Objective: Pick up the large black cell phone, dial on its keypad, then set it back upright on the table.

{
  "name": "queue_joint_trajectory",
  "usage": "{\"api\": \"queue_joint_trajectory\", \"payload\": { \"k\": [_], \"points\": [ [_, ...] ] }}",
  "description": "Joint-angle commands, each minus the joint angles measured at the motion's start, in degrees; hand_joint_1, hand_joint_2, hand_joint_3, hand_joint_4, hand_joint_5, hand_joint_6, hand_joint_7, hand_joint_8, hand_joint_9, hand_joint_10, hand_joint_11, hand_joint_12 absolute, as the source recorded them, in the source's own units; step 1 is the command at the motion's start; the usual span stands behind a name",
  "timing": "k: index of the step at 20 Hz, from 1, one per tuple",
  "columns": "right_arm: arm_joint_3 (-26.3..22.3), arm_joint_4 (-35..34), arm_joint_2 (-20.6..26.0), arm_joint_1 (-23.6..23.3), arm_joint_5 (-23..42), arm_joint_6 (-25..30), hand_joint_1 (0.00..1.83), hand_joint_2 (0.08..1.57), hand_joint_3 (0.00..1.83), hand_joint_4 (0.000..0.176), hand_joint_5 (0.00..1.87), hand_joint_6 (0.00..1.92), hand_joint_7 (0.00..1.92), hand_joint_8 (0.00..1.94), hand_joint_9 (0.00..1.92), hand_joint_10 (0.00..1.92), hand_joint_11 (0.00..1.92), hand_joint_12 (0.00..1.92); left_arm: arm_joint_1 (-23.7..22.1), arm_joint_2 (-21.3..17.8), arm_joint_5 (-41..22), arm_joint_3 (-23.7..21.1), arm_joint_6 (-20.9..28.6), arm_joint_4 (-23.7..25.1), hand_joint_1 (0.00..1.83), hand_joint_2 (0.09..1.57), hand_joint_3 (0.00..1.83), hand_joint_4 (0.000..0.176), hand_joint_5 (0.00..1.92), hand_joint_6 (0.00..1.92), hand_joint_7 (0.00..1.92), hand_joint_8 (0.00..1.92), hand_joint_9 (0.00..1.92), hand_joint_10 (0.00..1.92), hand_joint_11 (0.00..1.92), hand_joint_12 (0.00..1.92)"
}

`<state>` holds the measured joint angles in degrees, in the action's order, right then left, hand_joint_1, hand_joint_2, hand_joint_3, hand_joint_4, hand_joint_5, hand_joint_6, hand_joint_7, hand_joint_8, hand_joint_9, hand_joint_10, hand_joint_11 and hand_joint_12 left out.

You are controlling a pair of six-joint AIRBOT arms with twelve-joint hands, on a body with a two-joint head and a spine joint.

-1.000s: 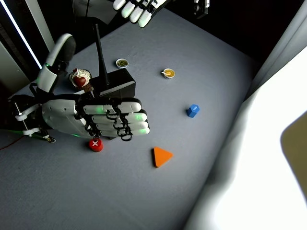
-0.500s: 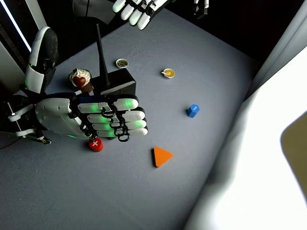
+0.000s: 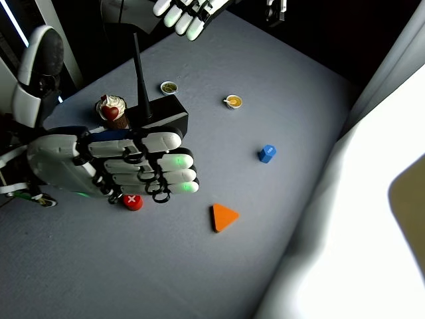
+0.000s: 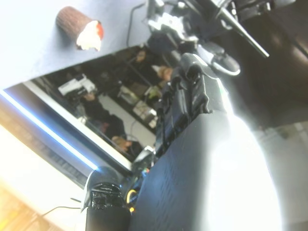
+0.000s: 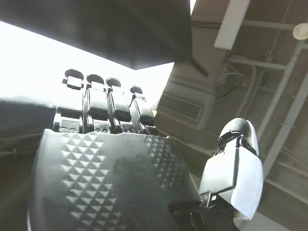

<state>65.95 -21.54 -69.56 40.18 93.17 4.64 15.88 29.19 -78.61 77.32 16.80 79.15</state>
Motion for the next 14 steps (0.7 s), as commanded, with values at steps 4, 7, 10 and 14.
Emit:
{"api": "queue_joint_trajectory", "payload": {
  "k": [4, 7, 10, 14],
  "points": [
    [-3.54, 0.88, 5.35, -0.44, 6.74, 0.53, 0.05, 0.83, 0.01, 0.065, 0.0, 0.0, 0.01, 0.0, 0.02, 0.01, 0.04, 0.03, -1.65, -0.24, -2.91, -0.38, 0.23, -6.0, 0.09, 1.19, 0.0, 0.0, 0.15, 0.0, 0.19, 0.0, 0.16, 0.0, 0.0, 0.45],
    [-6.11, 0.28, 9.05, -0.29, 7.14, 0.53, 0.06, 0.82, 0.0, 0.065, 0.01, 0.0, 0.02, 0.0, 0.05, 0.01, 0.07, 0.05, -1.65, -0.28, -2.84, -0.39, -0.02, -6.13, 0.09, 1.18, 0.0, 0.0, 0.13, 0.0, 0.18, 0.0, 0.15, 0.0, 0.0, 0.47],
    [-7.34, -0.5, 12.13, -0.29, 7.81, 0.53, 0.07, 0.83, 0.0, 0.072, 0.01, 0.0, 0.02, 0.0, 0.03, 0.0, 0.03, 0.03, -1.65, -0.32, -2.85, -0.43, -0.08, -6.44, 0.11, 1.18, 0.0, 0.0, 0.15, 0.01, 0.18, 0.0, 0.15, 0.0, 0.0, 0.48],
    [-8.94, -2.21, 15.78, -0.09, 7.81, 0.52, 0.06, 0.83, 0.0, 0.083, 0.02, 0.01, 0.03, 0.01, 0.04, 0.0, 0.04, 0.04, -1.66, -0.4, -2.88, -0.53, -0.07, -6.66, 0.13, 1.18, 0.0, 0.0, 0.16, 0.0, 0.2, 0.01, 0.16, 0.0, 0.0, 0.49]
  ]
}}
